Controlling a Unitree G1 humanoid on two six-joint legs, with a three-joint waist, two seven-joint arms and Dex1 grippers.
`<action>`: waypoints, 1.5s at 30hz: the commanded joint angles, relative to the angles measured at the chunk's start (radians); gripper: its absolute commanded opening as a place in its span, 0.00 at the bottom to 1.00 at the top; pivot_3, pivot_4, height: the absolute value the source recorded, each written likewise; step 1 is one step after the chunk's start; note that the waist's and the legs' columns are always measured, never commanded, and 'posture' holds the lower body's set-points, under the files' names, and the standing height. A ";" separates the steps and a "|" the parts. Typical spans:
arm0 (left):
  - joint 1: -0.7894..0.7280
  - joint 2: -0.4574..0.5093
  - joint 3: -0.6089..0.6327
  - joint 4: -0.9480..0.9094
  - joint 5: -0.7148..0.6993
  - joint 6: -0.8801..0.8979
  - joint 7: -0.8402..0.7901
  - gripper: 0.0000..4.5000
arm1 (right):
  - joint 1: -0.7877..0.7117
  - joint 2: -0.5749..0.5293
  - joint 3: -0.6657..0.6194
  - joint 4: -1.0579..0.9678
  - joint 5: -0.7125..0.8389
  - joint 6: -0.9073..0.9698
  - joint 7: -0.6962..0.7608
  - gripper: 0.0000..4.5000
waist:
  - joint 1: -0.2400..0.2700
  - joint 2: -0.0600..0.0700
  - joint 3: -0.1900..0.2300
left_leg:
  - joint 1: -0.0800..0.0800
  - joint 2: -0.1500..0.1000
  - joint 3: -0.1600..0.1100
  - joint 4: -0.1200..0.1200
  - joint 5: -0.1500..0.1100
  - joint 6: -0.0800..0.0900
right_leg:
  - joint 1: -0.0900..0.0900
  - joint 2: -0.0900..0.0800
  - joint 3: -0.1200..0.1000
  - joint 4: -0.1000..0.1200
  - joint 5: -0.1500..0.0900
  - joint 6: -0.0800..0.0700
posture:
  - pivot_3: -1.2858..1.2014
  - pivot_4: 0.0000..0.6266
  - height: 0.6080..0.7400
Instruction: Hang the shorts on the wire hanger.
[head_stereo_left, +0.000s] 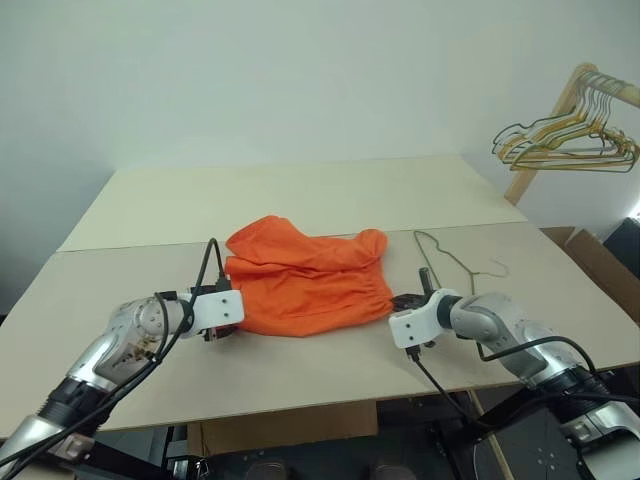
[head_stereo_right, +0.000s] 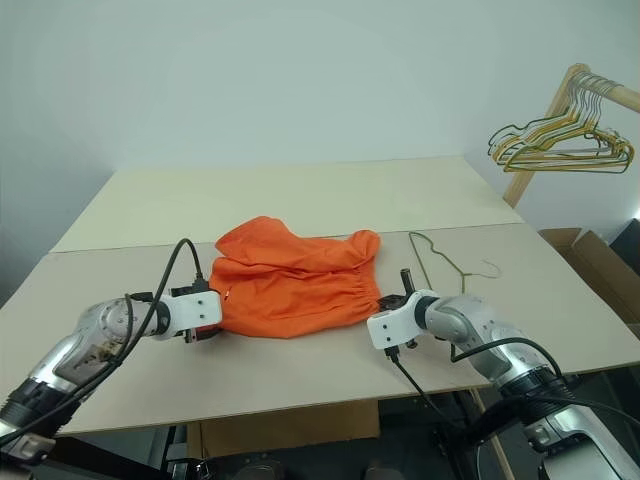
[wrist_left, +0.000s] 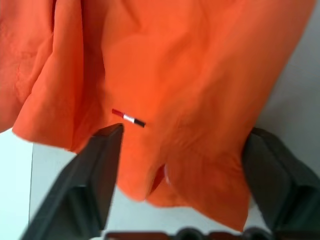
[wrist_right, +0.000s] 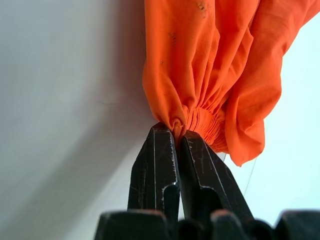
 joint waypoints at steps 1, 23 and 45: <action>-0.020 -0.016 -0.010 0.060 0.030 -0.022 -0.001 0.51 | -0.001 -0.006 -0.051 -0.048 0.027 0.021 0.006 0.00 | -0.001 0.000 0.000 | 0.000 0.000 0.000 0.000 0.000 0.000 | 0.000 0.000 0.000 0.000 0.000 0.000 | 0.53 0.00 1.00; 0.120 0.267 0.261 -0.118 -0.415 -0.240 -0.415 0.00 | 0.067 -0.231 -0.138 -0.169 0.599 -0.223 0.321 0.00 | -0.048 -0.004 0.003 | -0.015 0.005 0.002 0.006 -0.003 0.004 | -0.017 0.000 0.001 0.006 -0.003 0.000 | 0.53 0.00 1.00; -1.435 -0.261 0.123 1.260 0.105 -0.324 1.003 0.00 | -1.192 0.366 -0.147 1.207 0.203 -0.018 -1.010 0.00 | -0.066 -0.005 0.004 | -0.036 -0.009 0.002 -0.018 0.010 -0.014 | -0.045 -0.006 -0.015 0.005 -0.002 0.000 | 0.53 0.00 1.00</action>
